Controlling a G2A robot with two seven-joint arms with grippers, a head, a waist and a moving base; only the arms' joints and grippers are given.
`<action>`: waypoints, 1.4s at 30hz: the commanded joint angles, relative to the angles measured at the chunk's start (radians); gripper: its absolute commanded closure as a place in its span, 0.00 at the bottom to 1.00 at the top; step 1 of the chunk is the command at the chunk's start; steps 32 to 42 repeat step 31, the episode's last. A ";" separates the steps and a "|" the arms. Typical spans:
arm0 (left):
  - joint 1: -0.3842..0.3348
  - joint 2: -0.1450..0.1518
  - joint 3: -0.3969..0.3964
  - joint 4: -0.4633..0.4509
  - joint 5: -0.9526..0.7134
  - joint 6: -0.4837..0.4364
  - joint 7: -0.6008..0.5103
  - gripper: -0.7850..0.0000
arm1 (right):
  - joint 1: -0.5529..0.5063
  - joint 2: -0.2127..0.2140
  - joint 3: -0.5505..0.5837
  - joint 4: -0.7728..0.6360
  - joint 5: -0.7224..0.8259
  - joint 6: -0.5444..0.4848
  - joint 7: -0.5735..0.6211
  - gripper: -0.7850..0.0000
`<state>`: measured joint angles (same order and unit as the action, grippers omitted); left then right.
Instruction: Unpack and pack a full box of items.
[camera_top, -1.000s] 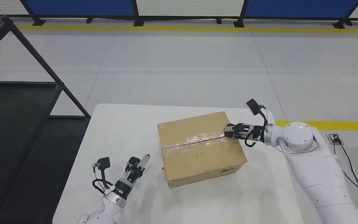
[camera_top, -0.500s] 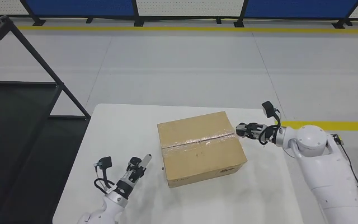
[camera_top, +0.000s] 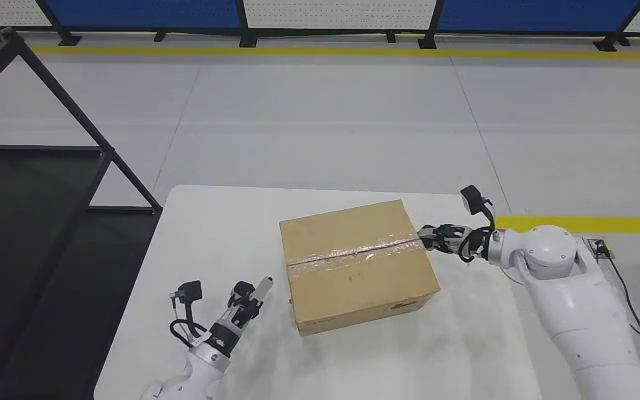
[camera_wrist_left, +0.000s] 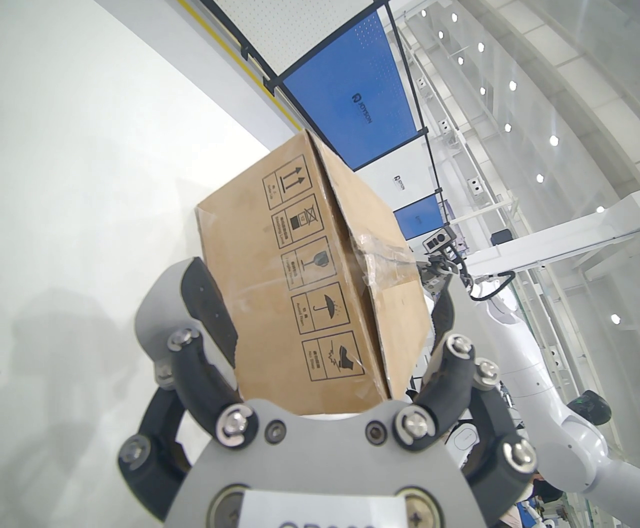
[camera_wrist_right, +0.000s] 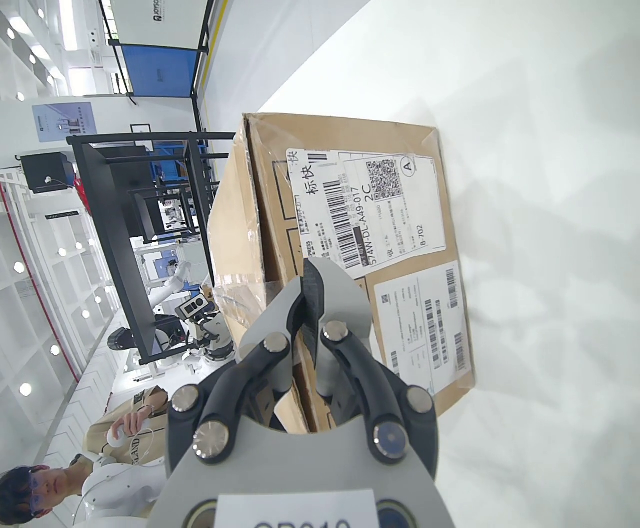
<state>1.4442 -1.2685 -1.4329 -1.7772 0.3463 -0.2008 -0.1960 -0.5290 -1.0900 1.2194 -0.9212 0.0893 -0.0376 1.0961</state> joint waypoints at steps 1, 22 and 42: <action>0.001 0.000 0.000 0.000 -0.002 0.002 0.000 0.00 | 0.003 -0.001 -0.006 0.004 0.001 -0.004 0.003 1.00; 0.003 0.003 -0.008 -0.004 -0.015 -0.011 0.003 0.00 | 0.055 -0.020 -0.034 0.141 0.091 -0.057 -0.065 1.00; 0.036 0.009 -0.079 -0.048 -0.064 -0.054 0.029 0.00 | 0.004 0.008 0.135 0.164 0.334 -0.207 -0.102 0.00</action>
